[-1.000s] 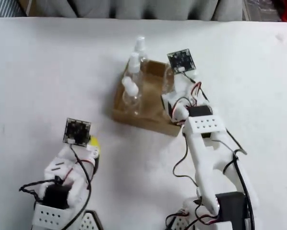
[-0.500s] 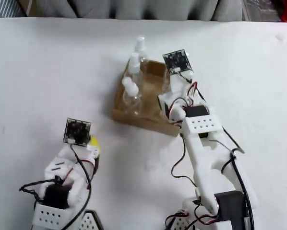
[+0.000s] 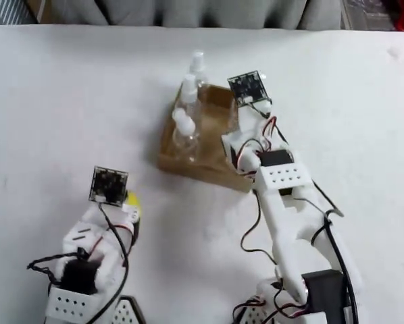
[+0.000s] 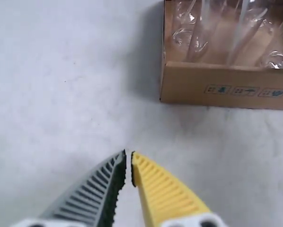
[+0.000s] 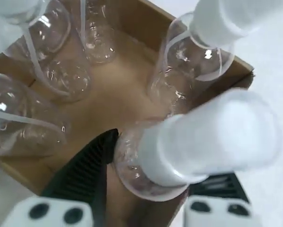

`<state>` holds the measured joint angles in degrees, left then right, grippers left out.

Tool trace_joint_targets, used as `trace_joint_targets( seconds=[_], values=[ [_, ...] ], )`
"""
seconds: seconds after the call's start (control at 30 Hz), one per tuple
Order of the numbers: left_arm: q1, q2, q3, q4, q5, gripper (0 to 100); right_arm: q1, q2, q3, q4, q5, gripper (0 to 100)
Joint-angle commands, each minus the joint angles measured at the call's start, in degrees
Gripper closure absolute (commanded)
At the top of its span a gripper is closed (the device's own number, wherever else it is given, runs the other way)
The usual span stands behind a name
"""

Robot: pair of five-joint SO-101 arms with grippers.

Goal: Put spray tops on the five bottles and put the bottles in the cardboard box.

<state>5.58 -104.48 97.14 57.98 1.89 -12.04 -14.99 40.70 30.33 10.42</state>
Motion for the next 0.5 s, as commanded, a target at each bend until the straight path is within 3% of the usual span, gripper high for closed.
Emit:
trace_joint_targets(
  seconds=[0.0,0.47],
  values=[
    [0.0,-0.7,-0.2,-0.2,-0.5,98,-0.2,0.0,0.0,-0.6,0.6,85.4],
    [0.0,-0.7,-0.2,-0.1,-0.5,98,-4.1,0.0,0.0,-0.6,0.4,85.0]
  ],
)
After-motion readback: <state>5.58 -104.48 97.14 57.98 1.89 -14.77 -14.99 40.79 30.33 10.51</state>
